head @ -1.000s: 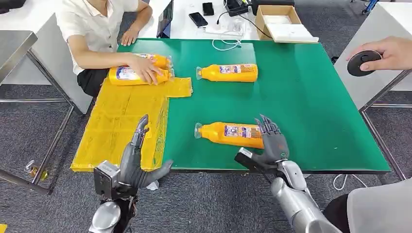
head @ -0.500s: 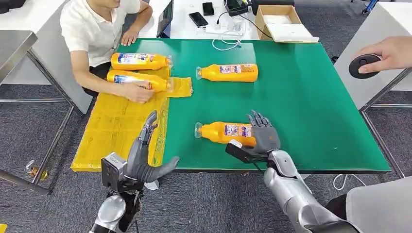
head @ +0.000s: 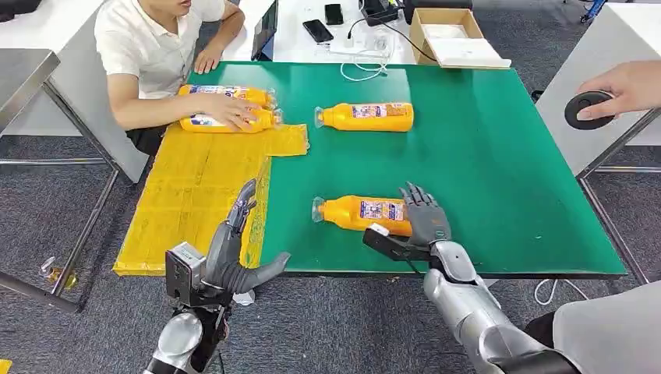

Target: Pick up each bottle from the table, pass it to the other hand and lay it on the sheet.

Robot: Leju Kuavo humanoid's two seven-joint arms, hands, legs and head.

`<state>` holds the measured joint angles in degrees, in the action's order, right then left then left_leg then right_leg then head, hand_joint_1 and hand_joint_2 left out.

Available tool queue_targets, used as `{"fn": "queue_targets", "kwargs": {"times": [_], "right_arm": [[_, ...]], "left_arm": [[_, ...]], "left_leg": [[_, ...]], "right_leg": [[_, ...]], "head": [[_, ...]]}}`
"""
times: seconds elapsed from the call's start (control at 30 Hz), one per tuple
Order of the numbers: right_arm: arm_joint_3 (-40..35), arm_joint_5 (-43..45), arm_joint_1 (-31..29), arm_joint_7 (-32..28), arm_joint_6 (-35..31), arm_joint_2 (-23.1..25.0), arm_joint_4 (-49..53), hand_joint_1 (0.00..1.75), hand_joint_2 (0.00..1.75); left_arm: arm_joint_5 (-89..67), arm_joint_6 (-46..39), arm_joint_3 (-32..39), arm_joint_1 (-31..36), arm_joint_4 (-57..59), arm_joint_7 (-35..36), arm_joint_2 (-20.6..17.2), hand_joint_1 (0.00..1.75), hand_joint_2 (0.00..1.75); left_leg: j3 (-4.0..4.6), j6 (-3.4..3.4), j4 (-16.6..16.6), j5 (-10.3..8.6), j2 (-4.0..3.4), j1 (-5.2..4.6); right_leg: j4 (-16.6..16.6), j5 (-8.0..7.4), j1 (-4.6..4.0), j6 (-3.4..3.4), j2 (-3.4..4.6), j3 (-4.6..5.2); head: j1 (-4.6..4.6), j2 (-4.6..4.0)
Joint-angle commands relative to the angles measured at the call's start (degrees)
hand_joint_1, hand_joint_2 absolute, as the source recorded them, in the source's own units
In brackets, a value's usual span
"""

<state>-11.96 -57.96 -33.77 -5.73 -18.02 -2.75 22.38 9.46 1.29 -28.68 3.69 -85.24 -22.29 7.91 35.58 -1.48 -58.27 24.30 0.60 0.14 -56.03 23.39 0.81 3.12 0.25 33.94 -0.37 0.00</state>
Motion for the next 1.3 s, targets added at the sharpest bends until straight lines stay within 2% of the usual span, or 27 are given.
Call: {"fn": "queue_targets", "kwargs": {"times": [0.03, 0.23, 0.27, 0.3, 0.6, 0.97, 1.03, 1.17, 1.3], "right_arm": [[-2.3, -1.4, -4.5, 6.7, 9.2, 0.5, -5.3, 0.00, 1.75], [-2.7, -2.1, -5.2, 10.4, 15.0, 0.6, -6.0, 0.00, 1.75], [-2.1, -1.5, -5.2, 10.5, 15.5, 0.6, -6.0, 1.43, 1.75], [-1.4, -0.9, -5.0, 10.9, 16.0, 0.5, -6.1, 1.75, 1.75], [5.1, 5.0, -1.6, 9.1, 20.8, -2.5, -7.9, 1.75, 1.75], [5.1, 5.0, -1.2, 8.6, 21.0, -2.7, -8.0, 1.75, 1.75], [7.0, 6.8, -0.8, 7.6, 22.5, -2.6, -8.0, 1.75, 1.75], [10.7, 10.8, 0.8, 2.5, 24.1, -2.2, -7.7, 1.75, 1.75], [13.9, 15.0, 1.2, -6.8, 23.1, 0.0, -5.8, 1.75, 1.75]], "left_arm": [[-0.4, 0.6, -1.2, 2.0, 3.7, 1.4, -2.4, 0.00, 1.75], [-1.4, 1.9, -1.1, 3.2, 5.1, 2.4, -2.4, 0.00, 1.75], [-1.4, 1.9, -1.0, 3.3, 5.2, 2.4, -2.3, 0.00, 1.75], [-1.4, 1.9, -0.9, 3.3, 5.2, 2.4, -2.2, 0.00, 1.75], [-0.8, 2.3, -1.3, 4.9, 6.7, 1.8, -2.1, 0.00, 1.75], [-0.6, 2.3, -1.2, 4.9, 6.8, 1.5, -2.2, 0.00, 1.75], [-0.3, 2.4, -1.4, 5.0, 7.0, 1.3, -2.3, 0.00, 1.75], [0.4, 2.4, -1.3, 5.1, 7.3, 0.5, -2.5, 0.00, 1.75], [2.3, 2.5, -0.3, 3.2, 5.0, -0.3, -2.6, 0.00, 1.75]], "left_leg": [[-0.14, 0.05, 0.0, 0.02, -0.07, -0.01], [-0.26, 0.08, 0.1, 0.02, -0.06, 0.00], [-0.25, 0.07, 0.1, 0.02, -0.04, 0.01], [-0.34, 0.09, 0.1, 0.03, -0.03, 0.00], [-0.46, 0.05, 0.1, -0.01, 0.29, 0.04], [-0.69, 0.04, 0.1, 0.01, 0.17, 0.06], [-0.77, 0.05, 0.1, -0.01, 0.20, 0.05], [-0.96, 0.09, 0.2, -0.05, 0.32, 0.07], [-1.15, 0.03, 0.1, 0.12, 0.12, 0.09]], "right_leg": [[0.0, 0.02, 0.00, -0.08, 0.02, -0.10], [0.1, 0.03, -0.02, -0.13, -0.01, -0.22], [0.0, 0.03, -0.02, -0.10, -0.01, -0.22], [0.0, 0.06, -0.02, -0.15, -0.04, -0.30], [0.2, 0.10, -0.06, -0.11, -0.34, -0.51], [0.2, 0.05, -0.06, -0.09, -0.19, -0.67], [0.2, 0.05, -0.06, -0.10, -0.22, -0.75], [0.4, 0.05, -0.09, -0.16, -0.38, -0.93], [0.4, 0.08, -0.10, -0.12, -0.15, -0.65]], "head": [[0.02, 0.00], [0.00, 0.00], [0.00, 0.00], [0.00, 0.00], [0.00, 0.00], [0.02, 0.00], [0.02, 0.00], [0.02, 0.00], [0.04, 0.00]]}}
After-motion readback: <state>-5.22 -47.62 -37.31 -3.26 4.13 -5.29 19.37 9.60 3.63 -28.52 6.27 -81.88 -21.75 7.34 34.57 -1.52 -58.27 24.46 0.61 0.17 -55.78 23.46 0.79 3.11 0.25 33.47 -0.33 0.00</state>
